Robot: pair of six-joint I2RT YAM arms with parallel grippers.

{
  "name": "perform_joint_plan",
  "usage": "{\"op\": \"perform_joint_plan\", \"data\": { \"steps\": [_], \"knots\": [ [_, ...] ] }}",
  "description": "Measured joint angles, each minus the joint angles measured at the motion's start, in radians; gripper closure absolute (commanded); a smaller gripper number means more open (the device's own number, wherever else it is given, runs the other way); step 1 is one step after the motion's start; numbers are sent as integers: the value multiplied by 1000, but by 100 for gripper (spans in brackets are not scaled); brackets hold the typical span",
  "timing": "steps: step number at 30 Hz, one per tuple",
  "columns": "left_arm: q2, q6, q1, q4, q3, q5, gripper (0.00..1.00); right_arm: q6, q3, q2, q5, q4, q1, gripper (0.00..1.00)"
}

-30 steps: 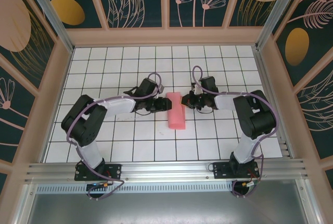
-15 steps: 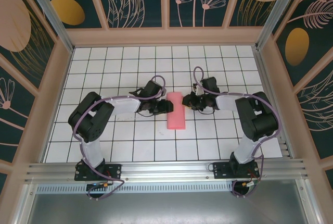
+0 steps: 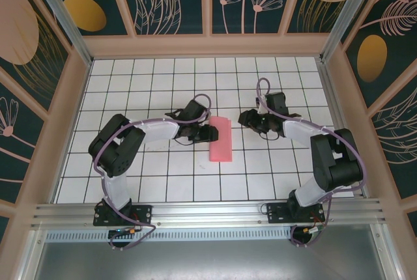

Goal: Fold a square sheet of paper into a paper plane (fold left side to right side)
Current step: First fold in half a square sheet of paper at the center of the table, then hold the square sheet of paper at the center of the table.

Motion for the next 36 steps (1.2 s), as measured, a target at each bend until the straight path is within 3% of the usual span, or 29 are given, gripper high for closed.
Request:
{"op": "perform_joint_plan", "data": {
  "steps": [20, 36],
  "knots": [
    [40, 48, -21, -122, 93, -37, 46, -3, -3, 0, 0, -6, 0, 59],
    [48, 53, -26, -143, 110, -44, 44, 1, -3, 39, -22, -6, 30, 65]
  ]
}}
